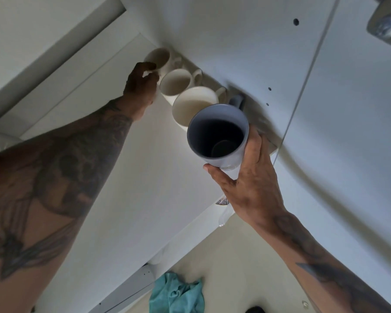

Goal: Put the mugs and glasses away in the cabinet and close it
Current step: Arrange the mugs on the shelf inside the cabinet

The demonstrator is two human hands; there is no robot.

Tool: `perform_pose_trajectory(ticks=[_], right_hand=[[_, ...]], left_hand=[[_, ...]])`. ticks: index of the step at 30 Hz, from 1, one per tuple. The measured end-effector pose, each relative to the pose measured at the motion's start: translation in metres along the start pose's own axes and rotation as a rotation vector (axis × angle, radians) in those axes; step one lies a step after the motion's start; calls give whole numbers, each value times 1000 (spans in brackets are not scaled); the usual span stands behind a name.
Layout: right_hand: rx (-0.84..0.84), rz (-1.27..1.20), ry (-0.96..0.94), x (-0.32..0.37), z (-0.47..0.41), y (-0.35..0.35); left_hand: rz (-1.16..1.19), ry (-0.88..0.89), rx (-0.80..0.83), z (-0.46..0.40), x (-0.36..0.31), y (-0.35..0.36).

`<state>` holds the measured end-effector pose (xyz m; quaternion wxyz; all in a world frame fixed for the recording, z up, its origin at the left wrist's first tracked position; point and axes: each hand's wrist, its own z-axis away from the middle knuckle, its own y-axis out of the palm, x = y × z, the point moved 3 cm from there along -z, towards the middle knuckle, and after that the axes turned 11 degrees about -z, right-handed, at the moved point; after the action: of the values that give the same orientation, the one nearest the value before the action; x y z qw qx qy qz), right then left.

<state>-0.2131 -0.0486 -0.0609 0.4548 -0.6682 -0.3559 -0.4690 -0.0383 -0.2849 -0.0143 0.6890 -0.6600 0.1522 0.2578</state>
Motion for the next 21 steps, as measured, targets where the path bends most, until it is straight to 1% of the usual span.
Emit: perform_pose_trajectory(ticks=[2, 3, 5, 8, 9, 11, 15, 19, 21], right_hand=[[8, -7, 1, 0, 0, 0], [10, -5, 0, 0, 0, 0], [8, 3, 2, -1, 0, 0], [-11, 20, 4, 0, 1, 2], [-19, 27, 5, 0, 1, 3], [-29, 39, 8, 0, 1, 5], [-32, 10, 18, -1, 0, 6], [6, -58, 37, -3, -3, 3], [46, -137, 86, -4, -7, -5]], left_hand=[[-86, 54, -5, -1, -3, -3], [-79, 74, 9, 0, -3, -4], [61, 57, 49, 3, 1, -4], [396, -37, 138, 7, 7, 3], [459, -37, 170, 8, 5, 6], [509, -40, 195, 8, -1, 11], [584, -143, 137, 17, 0, 11], [556, -242, 45, 58, 22, 10], [530, -273, -30, 87, 36, 10]])
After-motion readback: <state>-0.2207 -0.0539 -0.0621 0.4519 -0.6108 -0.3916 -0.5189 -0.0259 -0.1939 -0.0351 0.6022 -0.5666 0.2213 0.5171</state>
